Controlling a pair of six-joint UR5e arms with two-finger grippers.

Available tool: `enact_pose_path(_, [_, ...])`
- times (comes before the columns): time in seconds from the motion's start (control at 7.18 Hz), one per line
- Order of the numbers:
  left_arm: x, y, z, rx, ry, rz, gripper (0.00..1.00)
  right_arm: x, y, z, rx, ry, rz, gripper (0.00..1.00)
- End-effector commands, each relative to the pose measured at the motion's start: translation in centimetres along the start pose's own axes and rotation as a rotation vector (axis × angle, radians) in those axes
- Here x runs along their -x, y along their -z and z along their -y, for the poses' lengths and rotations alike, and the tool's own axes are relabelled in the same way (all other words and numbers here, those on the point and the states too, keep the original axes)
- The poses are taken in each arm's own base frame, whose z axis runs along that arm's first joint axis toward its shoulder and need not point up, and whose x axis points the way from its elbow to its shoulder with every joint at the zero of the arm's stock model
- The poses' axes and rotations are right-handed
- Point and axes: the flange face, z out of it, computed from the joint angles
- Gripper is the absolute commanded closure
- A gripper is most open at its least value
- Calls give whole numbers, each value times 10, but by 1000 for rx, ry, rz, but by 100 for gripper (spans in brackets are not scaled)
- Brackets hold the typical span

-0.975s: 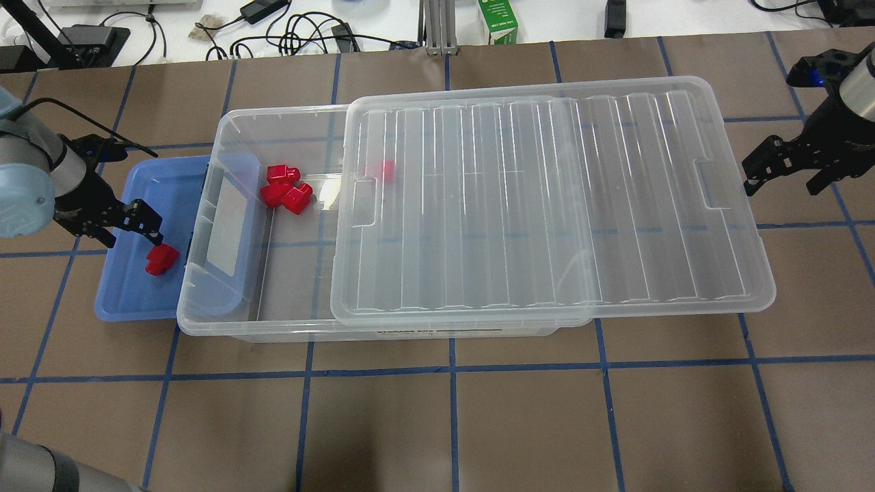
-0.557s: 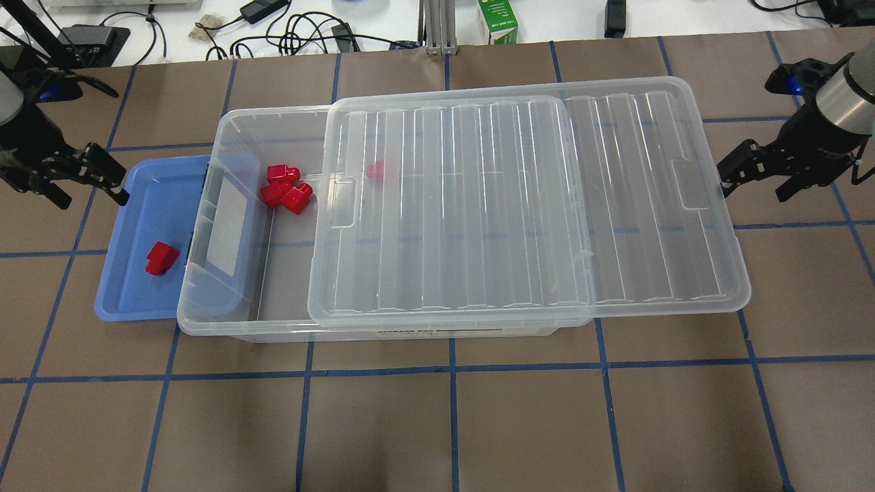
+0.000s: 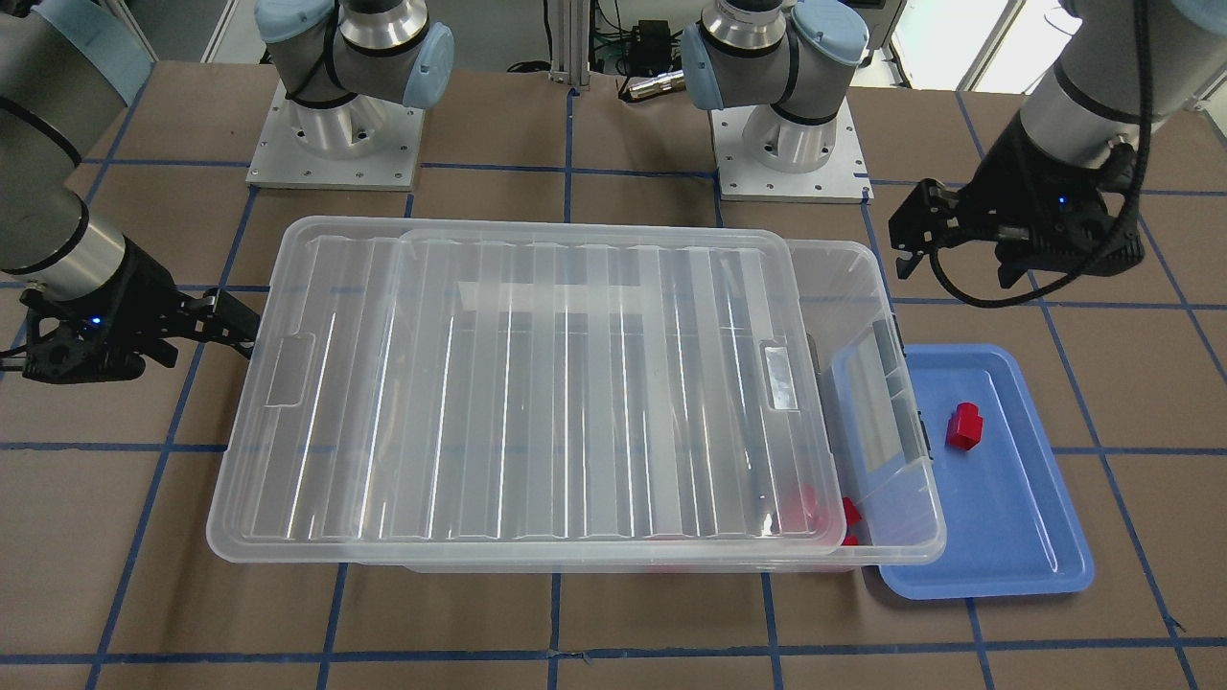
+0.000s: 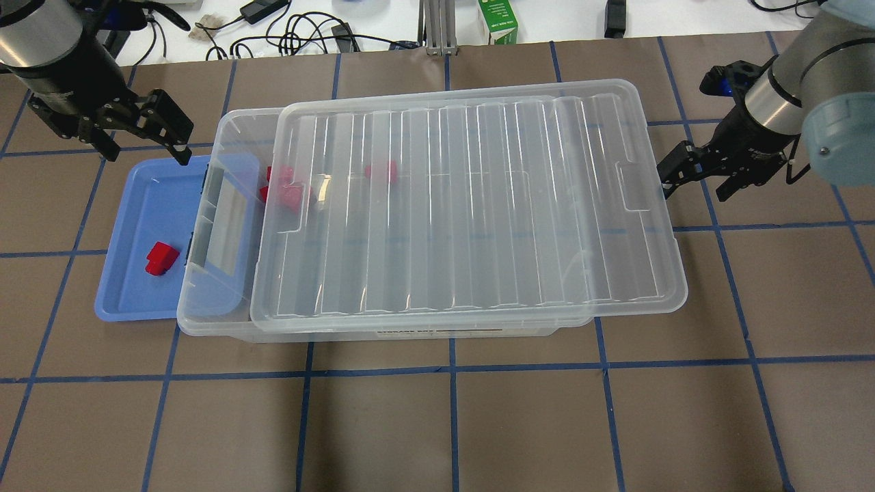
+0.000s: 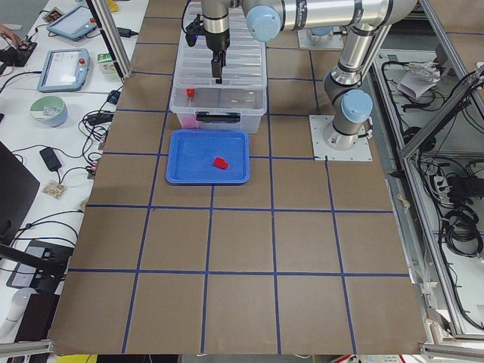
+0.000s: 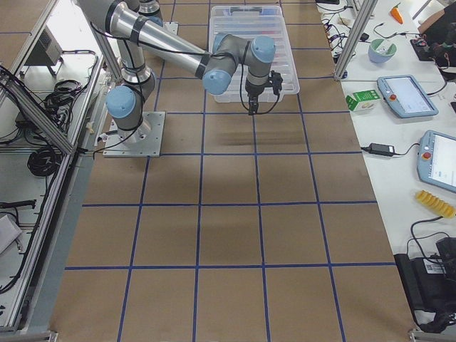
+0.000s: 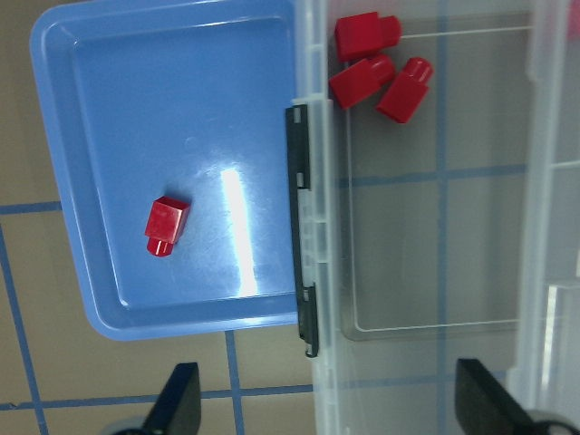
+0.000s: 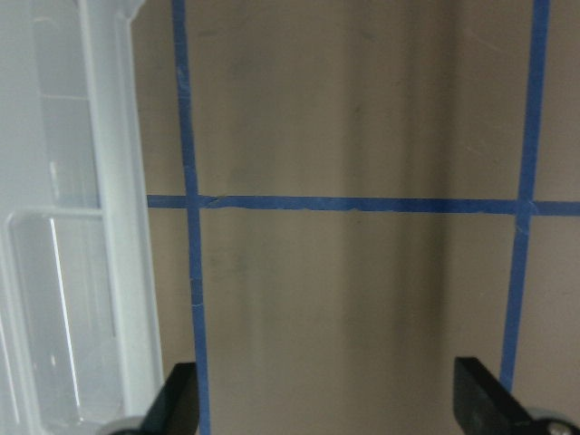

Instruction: Place red block in blue tray from box

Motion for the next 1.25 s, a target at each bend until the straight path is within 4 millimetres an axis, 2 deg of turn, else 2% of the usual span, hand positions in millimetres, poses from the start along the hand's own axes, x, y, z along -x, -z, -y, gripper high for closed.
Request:
enact_pose_path(0.0, [-32, 18, -16, -32, -49, 12, 0, 41, -4, 1, -2, 15, 26, 0])
enact_pose_path(0.14, [-45, 12, -14, -23, -21, 4, 0, 66, -5, 2, -14, 13, 16, 0])
enact_pose_path(0.28, [-61, 22, -21, -47, -6, 2, 0, 72, -5, 2, -19, 25, 5, 0])
enact_pose_path(0.42, [-63, 23, -23, -55, -2, -13, 0, 72, -2, 4, -26, 27, 2, 0])
enact_pose_path(0.56, [-69, 34, -20, -90, 5, -81, 0, 72, 12, 8, -60, 37, -14, 0])
enact_pose_path(0.7, [-68, 35, -21, -87, 4, -77, 0, 71, 49, 17, -112, 45, -83, 0])
enact_pose_path(0.84, [-64, 32, -16, -67, 23, -49, 0, 92, 93, 9, -109, 55, -95, 0])
enact_pose_path(0.97, [-63, 39, -10, -66, 121, -49, 0, 129, 133, -5, -127, 31, -111, 0])
enact_pose_path(1.11, [-63, 40, -14, -55, 119, -38, 0, 156, 157, -11, -141, 35, -168, 0])
